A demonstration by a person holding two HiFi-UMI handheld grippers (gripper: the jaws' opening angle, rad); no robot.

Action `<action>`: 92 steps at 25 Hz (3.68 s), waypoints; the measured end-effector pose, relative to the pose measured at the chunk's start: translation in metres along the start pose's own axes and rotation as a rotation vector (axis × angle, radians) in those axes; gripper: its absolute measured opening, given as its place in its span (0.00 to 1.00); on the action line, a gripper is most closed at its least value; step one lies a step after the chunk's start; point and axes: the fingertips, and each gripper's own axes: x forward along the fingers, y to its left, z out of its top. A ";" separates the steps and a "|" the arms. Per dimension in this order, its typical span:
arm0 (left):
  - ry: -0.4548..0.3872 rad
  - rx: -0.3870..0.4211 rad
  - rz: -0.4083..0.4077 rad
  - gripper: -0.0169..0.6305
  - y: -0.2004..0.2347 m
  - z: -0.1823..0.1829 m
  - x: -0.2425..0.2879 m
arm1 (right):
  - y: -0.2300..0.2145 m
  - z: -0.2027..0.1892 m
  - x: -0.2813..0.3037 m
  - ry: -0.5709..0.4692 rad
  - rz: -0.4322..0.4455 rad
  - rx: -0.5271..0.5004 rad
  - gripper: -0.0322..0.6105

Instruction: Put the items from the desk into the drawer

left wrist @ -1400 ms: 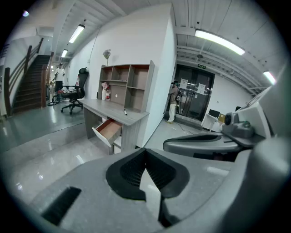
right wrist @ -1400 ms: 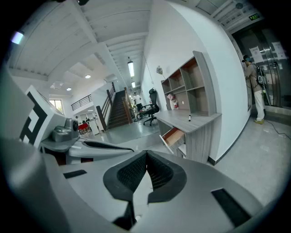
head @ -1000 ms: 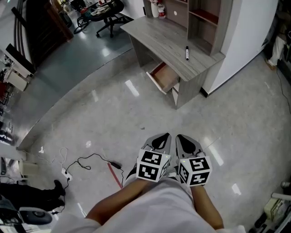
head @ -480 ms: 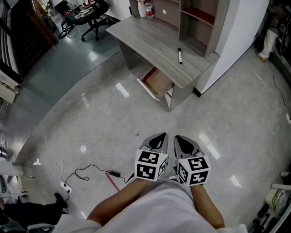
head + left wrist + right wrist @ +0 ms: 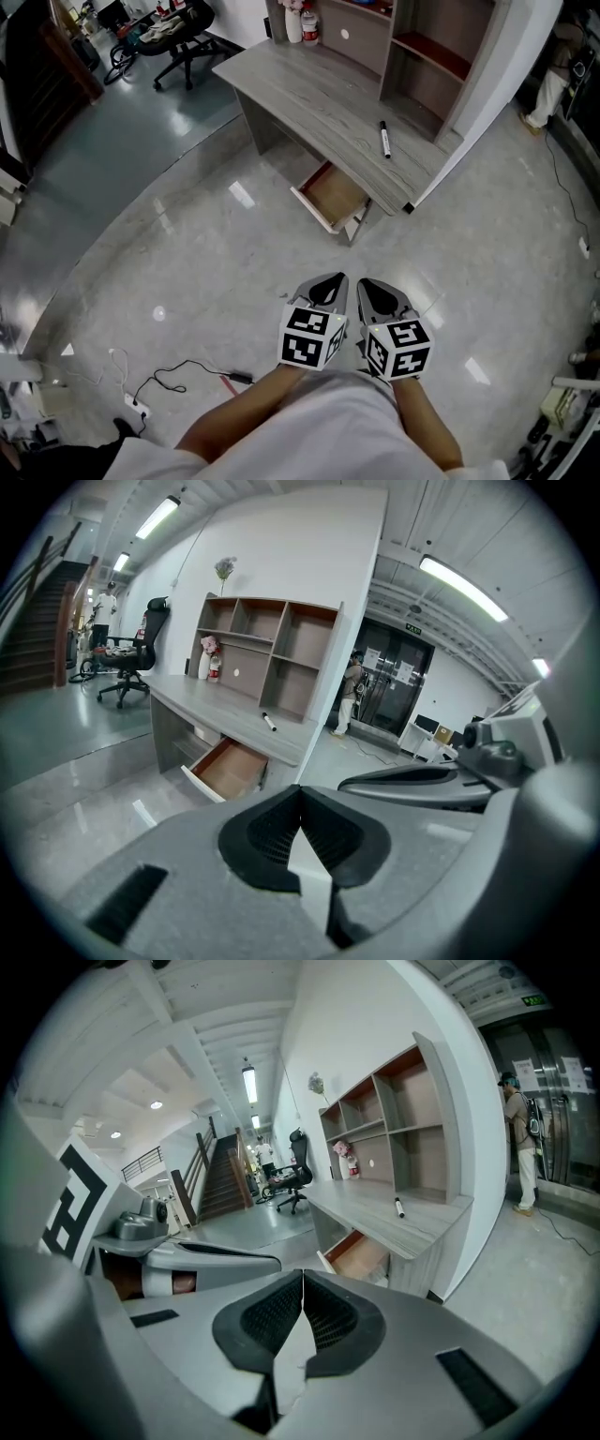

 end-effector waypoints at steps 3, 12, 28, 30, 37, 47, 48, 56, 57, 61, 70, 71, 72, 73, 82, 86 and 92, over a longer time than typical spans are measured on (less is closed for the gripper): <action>0.003 0.007 -0.008 0.03 0.032 0.009 -0.004 | 0.016 0.016 0.026 -0.006 -0.005 -0.016 0.05; -0.002 0.022 -0.050 0.03 0.083 0.034 0.006 | 0.025 0.043 0.067 -0.016 -0.054 -0.029 0.05; 0.023 0.075 -0.072 0.03 0.110 0.070 0.063 | -0.024 0.073 0.123 -0.041 -0.081 0.000 0.05; 0.029 0.077 -0.076 0.03 0.112 0.079 0.078 | -0.036 0.080 0.132 -0.036 -0.082 0.006 0.05; 0.064 0.085 -0.095 0.03 0.118 0.109 0.146 | -0.096 0.104 0.170 -0.021 -0.110 0.019 0.05; 0.120 0.097 -0.104 0.03 0.109 0.146 0.236 | -0.196 0.135 0.213 0.019 -0.167 0.033 0.05; 0.124 0.098 -0.101 0.03 0.109 0.148 0.244 | -0.205 0.137 0.218 0.028 -0.173 0.030 0.05; 0.138 0.093 -0.059 0.03 0.116 0.158 0.284 | -0.261 0.141 0.250 0.082 -0.212 0.014 0.06; 0.139 0.094 -0.054 0.03 0.117 0.159 0.287 | -0.266 0.140 0.254 0.091 -0.218 0.008 0.06; 0.125 0.095 -0.061 0.03 0.118 0.165 0.296 | -0.281 0.135 0.269 0.118 -0.230 0.006 0.06; 0.112 0.116 -0.038 0.03 0.134 0.179 0.309 | -0.302 0.119 0.300 0.191 -0.241 0.013 0.16; 0.113 0.118 -0.037 0.03 0.135 0.179 0.309 | -0.304 0.117 0.303 0.196 -0.243 0.017 0.17; 0.115 0.119 -0.035 0.03 0.136 0.179 0.309 | -0.306 0.116 0.306 0.201 -0.244 0.021 0.17; 0.117 0.121 -0.033 0.03 0.137 0.179 0.309 | -0.307 0.115 0.309 0.207 -0.245 0.025 0.17; 0.132 0.133 -0.023 0.03 0.157 0.176 0.300 | -0.321 0.106 0.329 0.257 -0.306 0.039 0.17; 0.132 0.138 -0.039 0.03 0.168 0.176 0.293 | -0.321 0.107 0.327 0.248 -0.330 0.042 0.14; 0.135 0.146 -0.102 0.03 0.185 0.176 0.282 | -0.301 0.111 0.321 0.218 -0.376 0.072 0.13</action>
